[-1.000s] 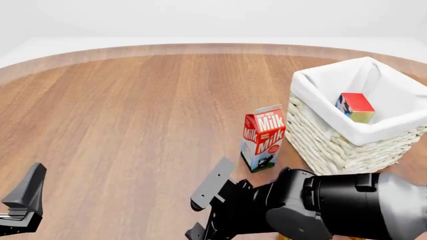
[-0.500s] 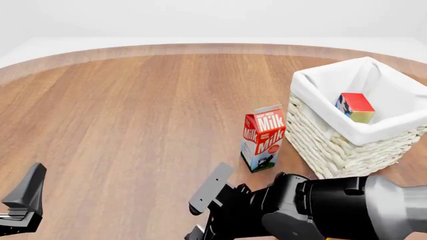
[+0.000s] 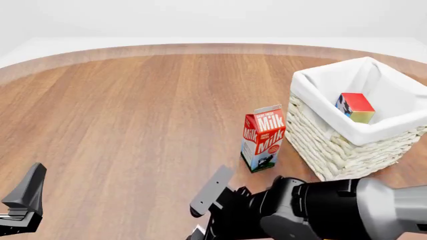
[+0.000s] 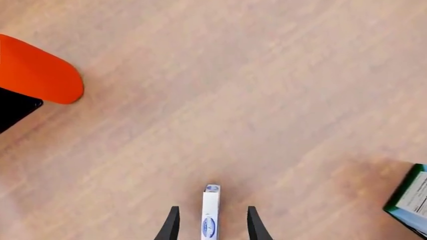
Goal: Pick up the cream cheese box and the butter, and put them in the basket.
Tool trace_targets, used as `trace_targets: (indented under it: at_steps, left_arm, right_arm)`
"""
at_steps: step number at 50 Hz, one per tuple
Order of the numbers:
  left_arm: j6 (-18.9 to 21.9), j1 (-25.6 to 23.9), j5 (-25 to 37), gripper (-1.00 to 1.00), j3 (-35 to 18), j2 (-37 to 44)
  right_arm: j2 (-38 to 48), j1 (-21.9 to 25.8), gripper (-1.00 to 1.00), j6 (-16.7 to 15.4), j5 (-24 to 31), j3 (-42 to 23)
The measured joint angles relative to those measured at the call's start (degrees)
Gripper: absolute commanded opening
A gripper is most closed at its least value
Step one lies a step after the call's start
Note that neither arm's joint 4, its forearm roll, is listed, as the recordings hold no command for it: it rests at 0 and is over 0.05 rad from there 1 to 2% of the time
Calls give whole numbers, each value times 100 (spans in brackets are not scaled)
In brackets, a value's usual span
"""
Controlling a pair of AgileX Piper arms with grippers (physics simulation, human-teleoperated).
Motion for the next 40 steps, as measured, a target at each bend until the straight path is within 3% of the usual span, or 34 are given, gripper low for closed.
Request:
trace_targets:
  at_steps: [40]
  left_arm:
    - [0,0,0,100,0,0]
  right_arm:
    - [306,19,100,61,-246,85]
